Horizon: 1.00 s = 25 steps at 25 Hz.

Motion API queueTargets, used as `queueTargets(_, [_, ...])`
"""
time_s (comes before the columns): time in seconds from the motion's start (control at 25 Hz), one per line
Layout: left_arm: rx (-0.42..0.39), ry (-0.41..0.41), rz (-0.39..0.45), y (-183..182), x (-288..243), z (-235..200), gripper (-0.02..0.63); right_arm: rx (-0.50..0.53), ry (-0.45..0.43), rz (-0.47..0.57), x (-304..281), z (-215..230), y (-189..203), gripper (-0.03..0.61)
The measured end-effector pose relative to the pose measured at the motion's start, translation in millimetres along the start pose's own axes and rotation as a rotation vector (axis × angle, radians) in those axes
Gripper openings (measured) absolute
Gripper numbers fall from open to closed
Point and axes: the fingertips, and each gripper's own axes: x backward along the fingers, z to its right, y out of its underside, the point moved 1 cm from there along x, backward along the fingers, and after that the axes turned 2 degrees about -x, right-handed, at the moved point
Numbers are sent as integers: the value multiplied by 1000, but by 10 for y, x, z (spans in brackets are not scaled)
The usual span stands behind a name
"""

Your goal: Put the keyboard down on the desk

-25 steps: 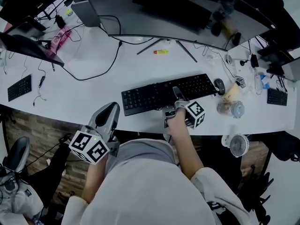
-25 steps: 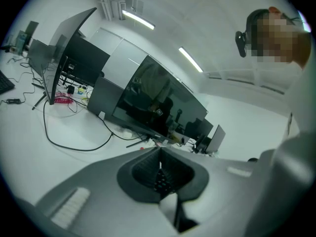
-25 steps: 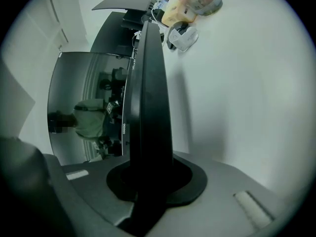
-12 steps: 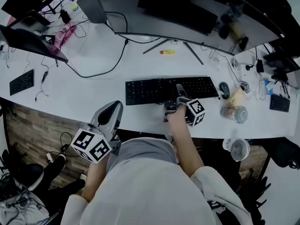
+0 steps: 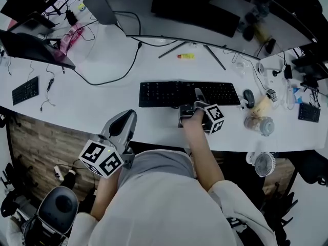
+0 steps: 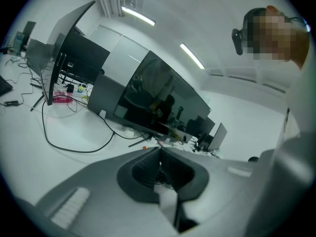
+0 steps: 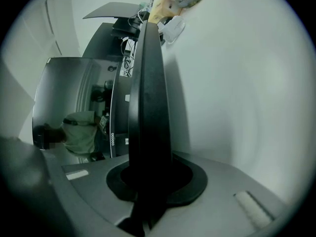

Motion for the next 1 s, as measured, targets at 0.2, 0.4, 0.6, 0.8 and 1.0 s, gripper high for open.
queueTargets(0.2, [14, -1, -4, -14, -24, -42, 0, 3, 1, 17, -56, -3, -2, 71])
queueTargets(0.4, [26, -3, -2, -11, -36, -74, 0, 19, 18, 30, -82, 29, 8, 71])
queueTargets(0.6, [38, 7, -6, 16, -61, -87, 0, 76, 45, 40, -89, -13, 18, 106])
queueTargets(0.8, [48, 13, -5, 25, -54, -116, 0, 109, 64, 31, -119, -127, 49, 324])
queueTargets(1.0, [70, 19, 0, 42, -51, -140, 0, 96, 152, 7, -77, -101, 121, 448])
